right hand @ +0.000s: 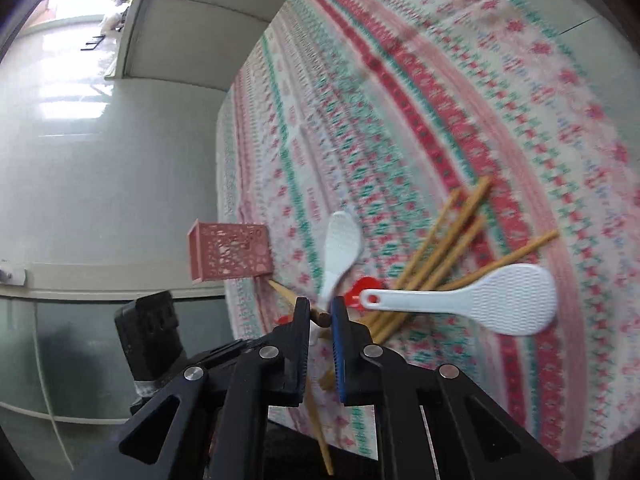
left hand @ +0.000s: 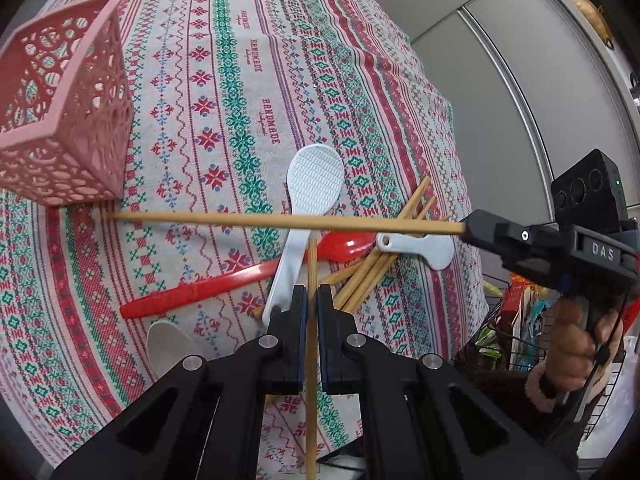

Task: Organize utensils
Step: 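Close the right gripper on a chopstick and lift it upright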

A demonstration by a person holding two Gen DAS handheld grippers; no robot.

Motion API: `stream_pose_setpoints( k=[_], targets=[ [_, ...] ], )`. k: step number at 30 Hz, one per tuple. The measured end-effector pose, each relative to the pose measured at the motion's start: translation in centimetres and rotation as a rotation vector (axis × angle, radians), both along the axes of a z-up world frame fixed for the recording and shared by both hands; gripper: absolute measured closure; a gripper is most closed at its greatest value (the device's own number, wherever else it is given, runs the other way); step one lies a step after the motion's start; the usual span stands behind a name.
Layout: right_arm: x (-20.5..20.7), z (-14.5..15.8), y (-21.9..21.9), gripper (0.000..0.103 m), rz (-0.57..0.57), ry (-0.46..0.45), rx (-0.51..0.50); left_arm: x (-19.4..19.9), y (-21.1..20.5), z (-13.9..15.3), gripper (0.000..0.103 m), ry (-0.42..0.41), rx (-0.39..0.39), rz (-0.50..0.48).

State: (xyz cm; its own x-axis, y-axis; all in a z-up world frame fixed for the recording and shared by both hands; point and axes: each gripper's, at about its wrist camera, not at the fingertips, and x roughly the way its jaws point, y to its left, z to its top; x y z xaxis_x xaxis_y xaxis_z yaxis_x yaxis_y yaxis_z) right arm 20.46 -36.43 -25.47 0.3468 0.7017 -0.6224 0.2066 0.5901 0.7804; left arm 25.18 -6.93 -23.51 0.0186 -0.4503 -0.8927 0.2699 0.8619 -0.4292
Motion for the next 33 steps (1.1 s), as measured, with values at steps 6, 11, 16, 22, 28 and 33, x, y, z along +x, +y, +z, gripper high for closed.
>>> stream_pose_setpoints(
  k=[6,11,16,22,28,33],
  targets=[
    [-2.0,-0.9,-4.1,0.089,-0.059,0.066,-0.164,-1.5,1.7,1.3,0.098,-0.053,0.02,0.011],
    [-2.5,1.3,-3.1,0.058,-0.039,0.004,-0.4,-2.7,4.1,3.2,0.098,-0.123,0.036,0.046],
    [-1.4,3.4,2.2,0.048,0.078,-0.127,-0.521,-3.8,6.7,5.6,0.098,-0.184,0.01,0.088],
    [0.9,3.7,11.6,0.05,0.315,-0.246,-0.684,-4.4,9.6,7.5,0.098,-0.237,-0.004,0.132],
    [4.1,2.3,16.7,0.061,0.418,-0.315,-0.832,-4.4,11.7,7.9,0.098,-0.252,-0.005,0.166],
    [6.9,0.4,18.8,0.063,0.463,-0.322,-0.869,-4.1,12.0,8.3,0.098,-0.263,-0.027,0.179]
  ],
)
